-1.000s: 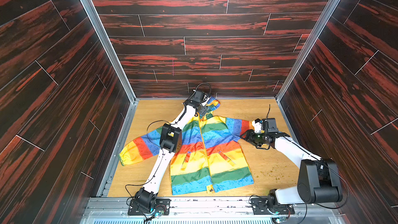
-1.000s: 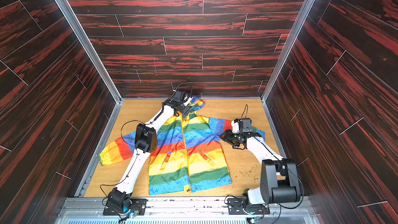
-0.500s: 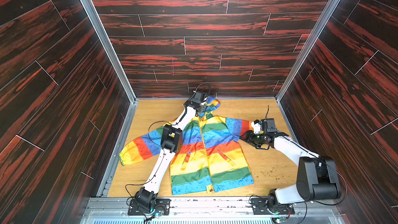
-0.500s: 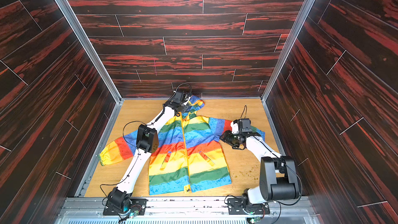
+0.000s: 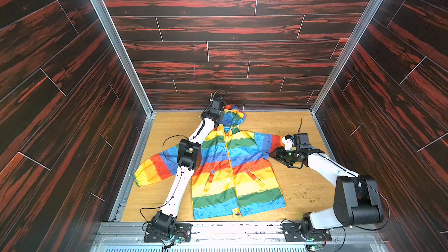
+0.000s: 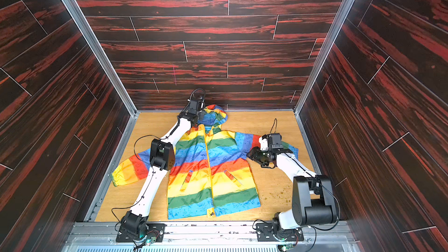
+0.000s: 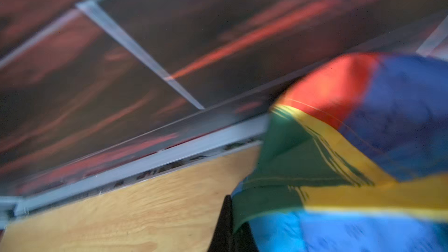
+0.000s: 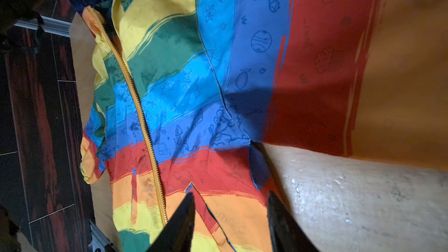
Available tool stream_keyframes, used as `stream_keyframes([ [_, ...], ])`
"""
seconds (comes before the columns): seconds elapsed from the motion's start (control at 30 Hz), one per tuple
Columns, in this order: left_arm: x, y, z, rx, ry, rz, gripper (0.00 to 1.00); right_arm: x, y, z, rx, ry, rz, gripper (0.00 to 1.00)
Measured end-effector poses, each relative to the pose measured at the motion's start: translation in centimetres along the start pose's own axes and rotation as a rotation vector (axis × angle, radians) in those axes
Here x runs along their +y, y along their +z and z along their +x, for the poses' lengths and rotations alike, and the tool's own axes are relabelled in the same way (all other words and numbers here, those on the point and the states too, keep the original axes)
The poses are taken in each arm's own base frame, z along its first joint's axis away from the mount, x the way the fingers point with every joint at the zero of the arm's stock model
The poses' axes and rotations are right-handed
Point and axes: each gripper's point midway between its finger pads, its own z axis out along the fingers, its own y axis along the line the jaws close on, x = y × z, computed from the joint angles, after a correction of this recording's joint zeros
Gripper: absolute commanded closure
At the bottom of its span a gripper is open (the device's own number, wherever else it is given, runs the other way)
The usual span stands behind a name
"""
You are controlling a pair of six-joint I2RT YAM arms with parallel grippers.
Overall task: Unzip the jacket
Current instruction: Smooth out the jacket at the center of the board.
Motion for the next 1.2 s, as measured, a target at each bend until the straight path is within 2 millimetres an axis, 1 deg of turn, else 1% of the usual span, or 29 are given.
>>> stream_keyframes([
  [0.1,2.5,0.1,0.1,-0.001,-0.094,-0.073,1.0,0.2,0.1,0.0,0.001,-0.003,-0.006,0.5],
  [0.23,5.1,-0.5,0.6,-0.007,-0.18,-0.162,1.0,0.5,0.3,0.2,0.005,-0.005,-0.01,0.5],
  [0.37,6.6,-1.4,0.6,-0.046,-0.23,-0.218,1.0,0.7,0.4,0.3,0.007,-0.007,-0.013,0.5],
  [0.4,6.9,-1.6,0.4,-0.059,-0.24,-0.229,0.92,0.7,0.4,0.3,0.007,-0.006,-0.013,0.5],
  [0.43,7.2,-1.9,0.1,-0.074,-0.252,-0.241,0.81,0.7,0.4,0.2,0.006,-0.006,-0.014,0.5],
  [0.5,7.7,-2.2,-0.4,-0.095,-0.278,-0.262,0.75,0.8,0.4,0.2,0.005,-0.006,-0.015,0.5],
  [0.57,8.1,-2.7,-0.7,-0.106,-0.314,-0.276,0.55,0.8,0.5,0.2,0.004,-0.008,-0.016,0.5],
  [0.6,8.4,-2.9,-0.8,-0.109,-0.338,-0.281,0.5,0.8,0.5,0.2,0.003,-0.008,-0.017,0.5],
  [0.67,9.0,-3.4,-0.6,-0.105,-0.39,-0.283,0.5,0.9,0.5,0.2,0.003,-0.009,-0.02,0.5],
  [0.77,11.0,-4.2,0.7,-0.082,-0.508,-0.274,0.57,1.1,0.5,0.1,-0.001,-0.011,-0.028,0.5],
  [0.83,12.9,-4.8,1.9,-0.066,-0.612,-0.262,0.68,1.2,0.5,0.0,-0.003,-0.014,-0.032,0.5],
  [0.87,14.1,-5.2,2.5,-0.063,-0.674,-0.256,0.71,1.3,0.5,0.0,-0.003,-0.015,-0.034,0.5],
  [0.93,16.4,-5.9,3.5,-0.066,-0.792,-0.245,0.71,1.4,0.5,0.0,-0.004,-0.017,-0.038,0.5],
  [1.0,18.2,-6.3,3.7,-0.085,-0.898,-0.201,0.69,1.5,0.5,0.0,-0.005,-0.019,-0.043,0.5],
  [1.03,18.9,-6.2,3.6,-0.098,-0.937,-0.172,0.69,1.5,0.5,-0.1,-0.007,-0.02,-0.044,0.5],
  [1.07,19.3,-6.1,3.1,-0.115,-0.972,-0.134,0.69,1.6,0.5,-0.1,-0.008,-0.021,-0.046,0.5],
  [1.1,19.3,-6.0,2.5,-0.127,-0.998,-0.085,0.69,1.6,0.5,-0.2,-0.01,-0.022,-0.047,0.5],
  [1.13,18.9,-6.0,2.1,-0.129,-1.015,-0.045,0.69,1.6,0.5,-0.2,-0.012,-0.023,-0.049,0.5],
  [1.2,17.2,-6.0,0.1,-0.141,-1.043,0.079,0.77,1.7,0.5,-0.3,-0.014,-0.025,-0.053,0.5],
])
